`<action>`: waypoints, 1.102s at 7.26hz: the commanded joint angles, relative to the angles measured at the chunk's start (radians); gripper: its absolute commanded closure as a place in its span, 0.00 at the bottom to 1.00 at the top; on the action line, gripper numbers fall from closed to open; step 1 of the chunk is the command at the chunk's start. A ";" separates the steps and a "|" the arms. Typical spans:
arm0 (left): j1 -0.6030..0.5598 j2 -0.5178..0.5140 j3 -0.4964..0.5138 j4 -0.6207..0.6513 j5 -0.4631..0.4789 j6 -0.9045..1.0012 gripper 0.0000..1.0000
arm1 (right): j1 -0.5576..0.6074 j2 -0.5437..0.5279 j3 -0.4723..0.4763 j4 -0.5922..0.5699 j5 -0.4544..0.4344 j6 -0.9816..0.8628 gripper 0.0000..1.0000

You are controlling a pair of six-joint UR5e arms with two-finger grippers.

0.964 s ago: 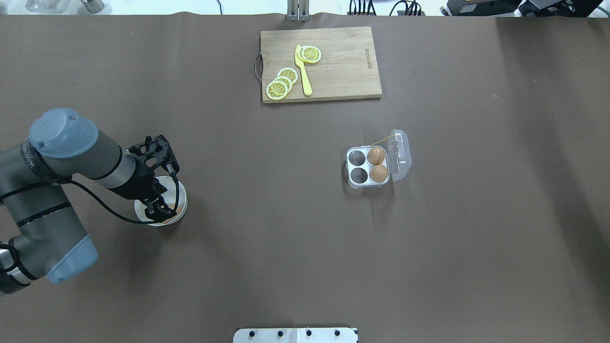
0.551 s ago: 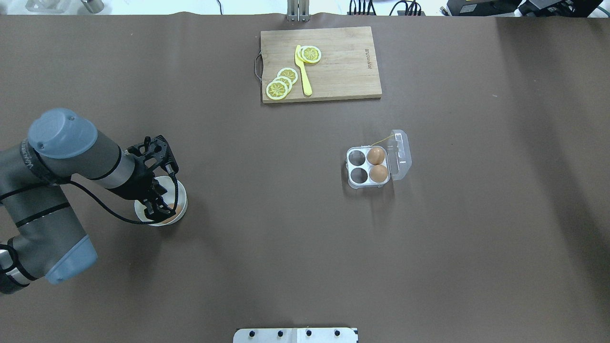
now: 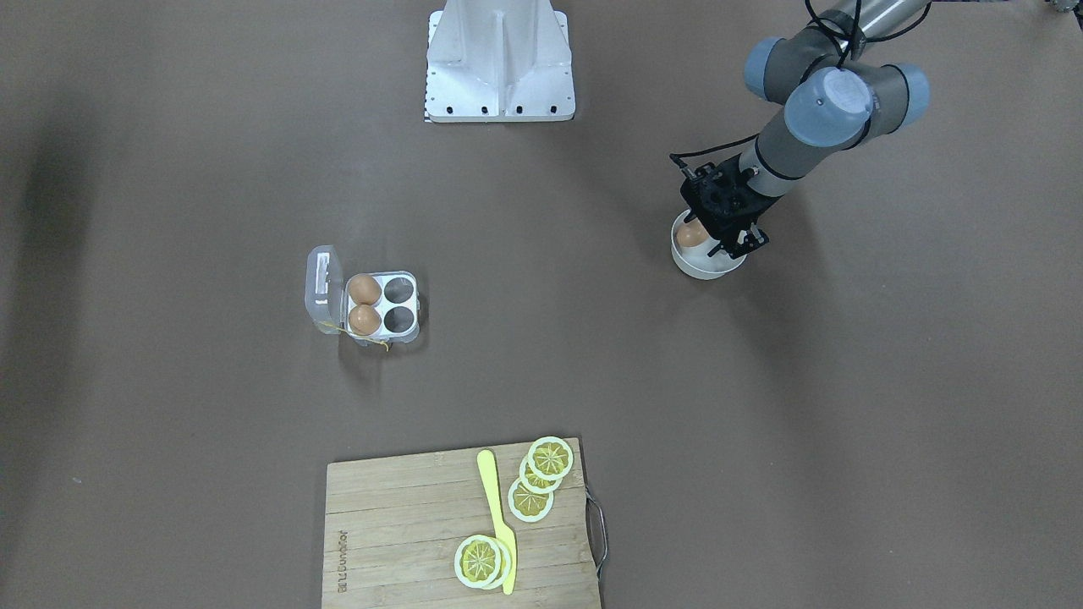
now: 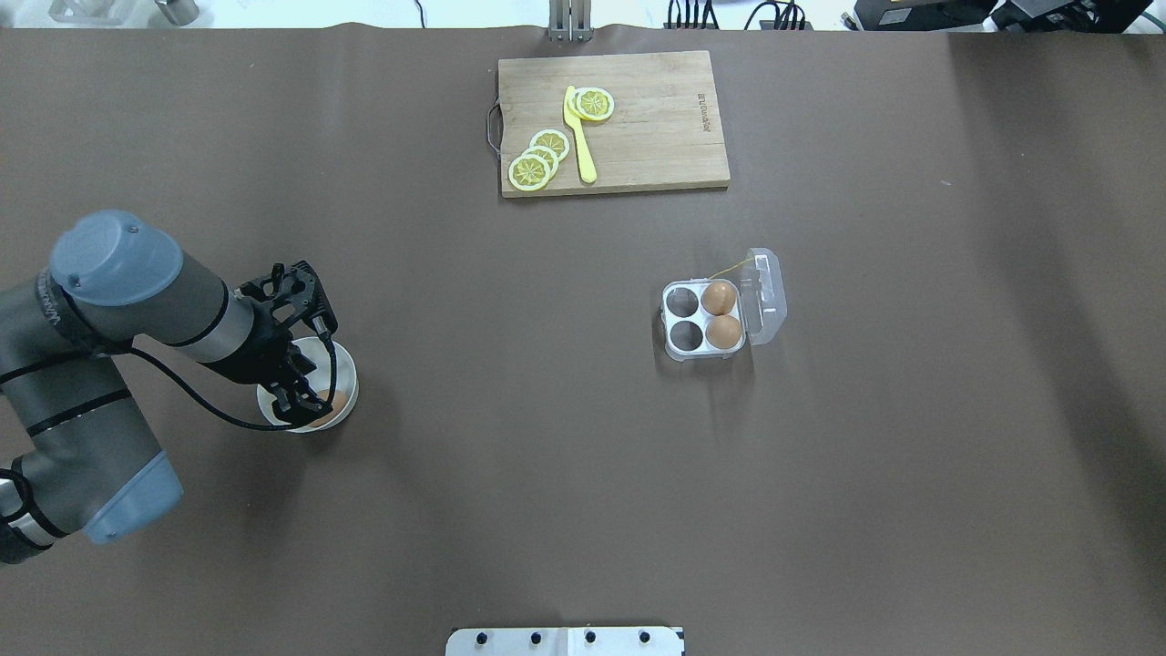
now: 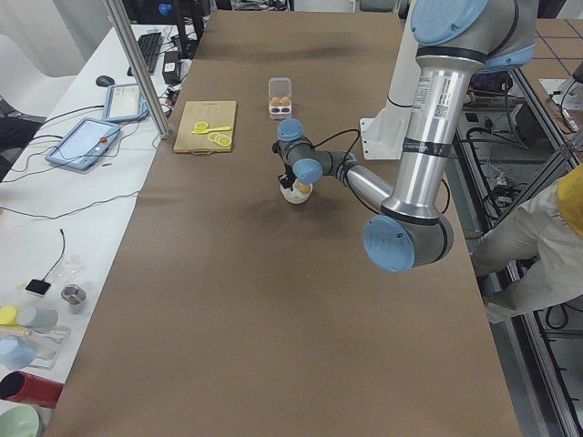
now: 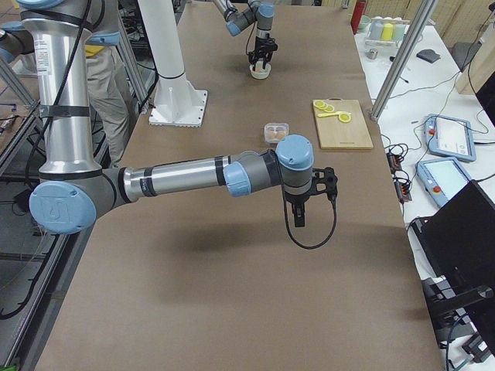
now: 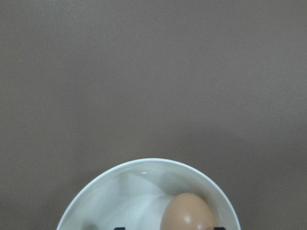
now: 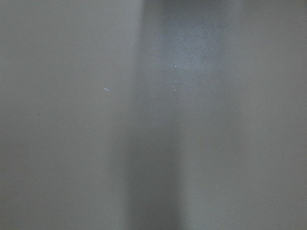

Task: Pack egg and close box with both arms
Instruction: 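Close the left gripper around the brown egg in the bowl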

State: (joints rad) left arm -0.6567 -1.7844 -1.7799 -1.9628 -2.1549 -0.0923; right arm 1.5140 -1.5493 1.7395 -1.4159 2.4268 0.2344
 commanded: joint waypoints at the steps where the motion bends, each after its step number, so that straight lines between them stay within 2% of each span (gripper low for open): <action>1: 0.002 0.000 0.001 0.001 0.001 -0.001 0.30 | 0.000 0.000 0.000 0.000 0.000 0.000 0.00; 8: 0.002 -0.010 0.036 -0.002 0.010 -0.001 0.31 | 0.000 0.000 0.000 0.000 -0.002 0.000 0.00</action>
State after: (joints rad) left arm -0.6550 -1.7949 -1.7476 -1.9645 -2.1449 -0.0936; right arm 1.5141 -1.5493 1.7395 -1.4159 2.4252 0.2347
